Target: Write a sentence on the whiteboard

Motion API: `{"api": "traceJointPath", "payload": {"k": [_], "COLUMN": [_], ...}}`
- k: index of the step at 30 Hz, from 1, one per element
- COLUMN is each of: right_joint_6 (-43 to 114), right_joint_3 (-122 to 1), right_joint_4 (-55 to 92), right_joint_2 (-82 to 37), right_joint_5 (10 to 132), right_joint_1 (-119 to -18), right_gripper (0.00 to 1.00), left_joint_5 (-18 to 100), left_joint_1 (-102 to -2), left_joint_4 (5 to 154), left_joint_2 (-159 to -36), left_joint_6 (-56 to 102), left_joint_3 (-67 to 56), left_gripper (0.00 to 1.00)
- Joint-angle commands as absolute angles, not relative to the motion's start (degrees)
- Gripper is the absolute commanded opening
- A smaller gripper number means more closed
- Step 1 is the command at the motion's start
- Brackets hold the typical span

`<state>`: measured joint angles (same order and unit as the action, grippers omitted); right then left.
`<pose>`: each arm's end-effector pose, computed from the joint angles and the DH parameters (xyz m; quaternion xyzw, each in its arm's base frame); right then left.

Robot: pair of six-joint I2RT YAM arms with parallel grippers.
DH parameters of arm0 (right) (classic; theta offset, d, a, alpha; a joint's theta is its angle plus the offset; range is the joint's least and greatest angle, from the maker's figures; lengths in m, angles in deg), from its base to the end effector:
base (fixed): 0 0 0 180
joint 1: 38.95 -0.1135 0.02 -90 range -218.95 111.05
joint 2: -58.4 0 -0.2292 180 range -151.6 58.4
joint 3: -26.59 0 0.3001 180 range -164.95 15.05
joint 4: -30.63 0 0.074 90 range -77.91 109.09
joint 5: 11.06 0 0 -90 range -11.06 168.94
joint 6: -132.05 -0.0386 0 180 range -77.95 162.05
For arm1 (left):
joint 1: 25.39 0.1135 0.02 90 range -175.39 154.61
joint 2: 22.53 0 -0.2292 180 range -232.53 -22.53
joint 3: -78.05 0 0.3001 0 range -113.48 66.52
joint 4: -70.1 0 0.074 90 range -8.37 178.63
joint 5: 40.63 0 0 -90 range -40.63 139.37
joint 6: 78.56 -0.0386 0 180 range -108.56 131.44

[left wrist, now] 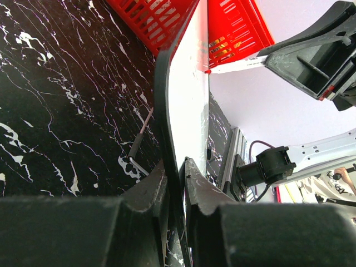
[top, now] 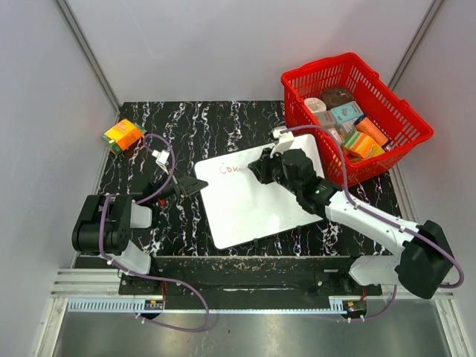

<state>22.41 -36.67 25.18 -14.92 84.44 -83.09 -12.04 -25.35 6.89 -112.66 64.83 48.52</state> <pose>0.2595 0.2467 0.2506 -0.1403 0.7832 0.2869 0.5335 0.2602 -0.0337 0.0855 0.0628 0.6965 -0.5943 0.3971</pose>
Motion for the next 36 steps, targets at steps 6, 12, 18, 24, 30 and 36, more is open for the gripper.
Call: {"api": "traceJointPath", "payload": {"k": [6, 12, 18, 24, 30, 36], "right_joint_6": [23.2, 23.3, 23.5, 23.9, 23.8, 23.6], "right_joint_3": [-40.8, -41.5, -42.3, -40.8, -39.0, -37.5], "right_joint_4": [27.5, 28.0, 28.1, 28.5, 28.0, 27.4], "right_joint_2": [-14.9, -15.5, -17.6, -18.7, -17.5, -16.5], "right_joint_5": [84.0, 83.6, 83.8, 84.9, 84.2, 83.8], "right_joint_1": [-81.3, -81.2, -81.3, -81.3, -81.3, -81.3], "right_gripper": [0.0, 0.0, 0.0, 0.0, 0.0, 0.0], "left_joint_5": [-15.1, -15.1, -15.1, -15.2, -15.1, -15.2], "left_joint_1": [-26.5, -26.5, -26.5, -26.6, -26.6, -26.6], "left_joint_4": [-5.5, -5.5, -5.5, -5.5, -5.5, -5.5], "left_joint_2": [-113.3, -113.4, -113.3, -113.2, -113.2, -113.2], "left_joint_6": [60.1, 60.1, 60.0, 60.0, 60.0, 60.0], "left_joint_3": [47.7, 47.7, 47.7, 47.7, 47.8, 47.7], "left_gripper": [0.0, 0.0, 0.0, 0.0, 0.0, 0.0]}}
